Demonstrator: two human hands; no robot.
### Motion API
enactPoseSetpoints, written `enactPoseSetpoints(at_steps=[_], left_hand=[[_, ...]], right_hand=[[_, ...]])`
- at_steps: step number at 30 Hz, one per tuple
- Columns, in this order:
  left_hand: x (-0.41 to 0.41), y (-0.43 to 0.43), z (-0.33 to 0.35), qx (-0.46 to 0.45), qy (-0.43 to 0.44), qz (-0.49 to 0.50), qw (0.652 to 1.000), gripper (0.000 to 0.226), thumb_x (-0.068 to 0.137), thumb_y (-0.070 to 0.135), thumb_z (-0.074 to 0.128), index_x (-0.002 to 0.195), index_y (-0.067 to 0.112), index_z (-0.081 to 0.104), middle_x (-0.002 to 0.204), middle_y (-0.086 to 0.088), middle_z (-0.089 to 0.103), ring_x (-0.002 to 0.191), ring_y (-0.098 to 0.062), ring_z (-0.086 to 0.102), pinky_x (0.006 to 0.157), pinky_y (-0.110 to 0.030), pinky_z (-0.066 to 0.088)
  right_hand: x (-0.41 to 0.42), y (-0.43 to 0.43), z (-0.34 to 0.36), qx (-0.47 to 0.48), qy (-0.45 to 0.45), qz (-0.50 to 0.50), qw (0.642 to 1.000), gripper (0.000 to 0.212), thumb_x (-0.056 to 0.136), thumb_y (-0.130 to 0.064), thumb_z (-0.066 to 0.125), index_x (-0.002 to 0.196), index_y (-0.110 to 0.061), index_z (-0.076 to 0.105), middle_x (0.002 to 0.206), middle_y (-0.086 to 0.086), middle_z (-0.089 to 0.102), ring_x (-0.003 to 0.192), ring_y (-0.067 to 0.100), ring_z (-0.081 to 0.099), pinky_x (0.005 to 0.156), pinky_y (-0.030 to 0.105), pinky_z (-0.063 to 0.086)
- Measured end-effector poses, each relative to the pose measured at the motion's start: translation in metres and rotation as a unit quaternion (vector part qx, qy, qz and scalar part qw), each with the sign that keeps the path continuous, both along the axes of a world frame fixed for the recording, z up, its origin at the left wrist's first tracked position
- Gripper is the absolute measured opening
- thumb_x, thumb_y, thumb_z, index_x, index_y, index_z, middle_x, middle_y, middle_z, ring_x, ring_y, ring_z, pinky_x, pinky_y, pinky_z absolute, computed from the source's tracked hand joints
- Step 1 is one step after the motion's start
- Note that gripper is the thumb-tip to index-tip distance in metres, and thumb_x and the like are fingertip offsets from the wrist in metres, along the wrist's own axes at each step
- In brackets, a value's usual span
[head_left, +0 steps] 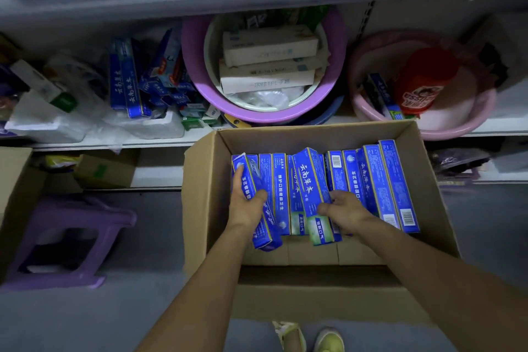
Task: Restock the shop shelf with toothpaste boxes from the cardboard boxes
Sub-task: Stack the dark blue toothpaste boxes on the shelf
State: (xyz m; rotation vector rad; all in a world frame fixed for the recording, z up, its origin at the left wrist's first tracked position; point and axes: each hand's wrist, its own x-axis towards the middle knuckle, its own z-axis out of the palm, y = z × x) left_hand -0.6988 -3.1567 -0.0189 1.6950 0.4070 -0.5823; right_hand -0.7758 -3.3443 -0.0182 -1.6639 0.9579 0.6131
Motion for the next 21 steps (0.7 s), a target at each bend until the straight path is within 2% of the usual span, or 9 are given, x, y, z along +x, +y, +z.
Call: enactPoseSetpoints(at_steps=[2, 3, 6, 8, 12, 14, 17, 19, 21], left_hand=[[-0.009, -0.005, 0.017, -0.041, 0.019, 0.006, 0.999, 0.058, 0.091, 0.001, 0.052, 0.134, 0.039, 0.051, 0.103, -0.001, 0.069, 0.076, -0.015, 0.067, 0.072, -0.035, 0.057], [-0.015, -0.007, 0.026, -0.054, 0.025, 0.003, 0.998, 0.052, 0.091, 0.002, 0.051, 0.127, 0.038, 0.058, 0.098, -0.003, 0.070, 0.069, -0.016, 0.064, 0.069, -0.033, 0.055], [-0.030, -0.011, 0.055, -0.082, 0.026, -0.002, 0.996, 0.047, 0.089, 0.007, 0.049, 0.112, 0.043, 0.067, 0.089, -0.008, 0.065, 0.067, -0.025, 0.049, 0.067, -0.038, 0.047], [-0.039, -0.012, 0.078, -0.106, 0.017, 0.013, 0.994, 0.046, 0.090, 0.007, 0.049, 0.108, 0.045, 0.068, 0.085, -0.011, 0.065, 0.072, -0.028, 0.050, 0.068, -0.046, 0.049], [-0.054, -0.013, 0.138, -0.184, -0.005, 0.056, 0.981, 0.051, 0.093, 0.000, 0.050, 0.125, 0.040, 0.059, 0.103, -0.008, 0.072, 0.077, -0.025, 0.067, 0.072, -0.041, 0.058], [-0.061, -0.012, 0.167, -0.220, -0.024, 0.062, 0.973, 0.060, 0.094, 0.000, 0.053, 0.135, 0.043, 0.048, 0.121, -0.009, 0.067, 0.089, -0.028, 0.068, 0.075, -0.042, 0.059], [-0.065, -0.013, 0.209, -0.239, -0.054, 0.060, 0.968, 0.071, 0.093, 0.000, 0.053, 0.144, 0.046, 0.033, 0.140, 0.004, 0.053, 0.112, -0.031, 0.063, 0.089, -0.052, 0.053], [-0.065, -0.014, 0.236, -0.235, -0.077, 0.060, 0.967, 0.070, 0.093, -0.001, 0.051, 0.143, 0.045, 0.033, 0.134, 0.001, 0.058, 0.110, -0.034, 0.063, 0.093, -0.056, 0.050], [-0.065, -0.017, 0.259, -0.227, -0.091, 0.052, 0.968, 0.057, 0.095, 0.000, 0.049, 0.136, 0.039, 0.047, 0.121, -0.008, 0.066, 0.091, -0.032, 0.065, 0.093, -0.055, 0.050]], right_hand=[[-0.005, -0.006, 0.027, 0.030, -0.022, -0.018, 0.999, 0.023, 0.091, -0.015, 0.061, 0.111, -0.016, 0.051, 0.095, 0.004, 0.067, 0.073, 0.014, 0.063, 0.050, 0.017, 0.048], [-0.008, -0.008, 0.041, 0.044, -0.037, -0.031, 0.998, 0.019, 0.091, -0.011, 0.059, 0.107, -0.020, 0.052, 0.086, 0.001, 0.065, 0.067, 0.011, 0.060, 0.045, 0.015, 0.045], [-0.017, -0.015, 0.085, 0.071, -0.080, -0.044, 0.993, 0.023, 0.089, -0.012, 0.058, 0.103, -0.030, 0.059, 0.083, -0.001, 0.067, 0.070, 0.015, 0.061, 0.059, 0.022, 0.050], [-0.022, -0.019, 0.113, 0.088, -0.104, -0.047, 0.990, 0.023, 0.089, -0.012, 0.056, 0.101, -0.030, 0.065, 0.086, -0.001, 0.069, 0.076, 0.019, 0.061, 0.070, 0.029, 0.049], [-0.035, -0.027, 0.176, 0.076, -0.157, -0.038, 0.984, 0.021, 0.090, -0.013, 0.053, 0.090, -0.022, 0.072, 0.074, 0.003, 0.069, 0.061, 0.017, 0.060, 0.057, 0.025, 0.046], [-0.041, -0.030, 0.206, 0.046, -0.181, -0.036, 0.982, 0.020, 0.089, -0.014, 0.054, 0.081, -0.019, 0.071, 0.072, 0.006, 0.068, 0.056, 0.016, 0.059, 0.057, 0.026, 0.045], [-0.046, -0.036, 0.248, -0.007, -0.213, -0.022, 0.977, 0.015, 0.084, -0.014, 0.058, 0.075, -0.014, 0.070, 0.067, 0.006, 0.067, 0.059, 0.019, 0.058, 0.061, 0.030, 0.044], [-0.047, -0.040, 0.275, -0.028, -0.241, -0.003, 0.970, 0.022, 0.083, -0.014, 0.060, 0.063, -0.015, 0.067, 0.063, 0.005, 0.065, 0.058, 0.019, 0.057, 0.061, 0.029, 0.042], [-0.047, -0.042, 0.298, -0.031, -0.279, 0.036, 0.959, 0.018, 0.085, -0.012, 0.061, 0.069, -0.015, 0.070, 0.066, 0.003, 0.066, 0.059, 0.014, 0.057, 0.057, 0.025, 0.042]])
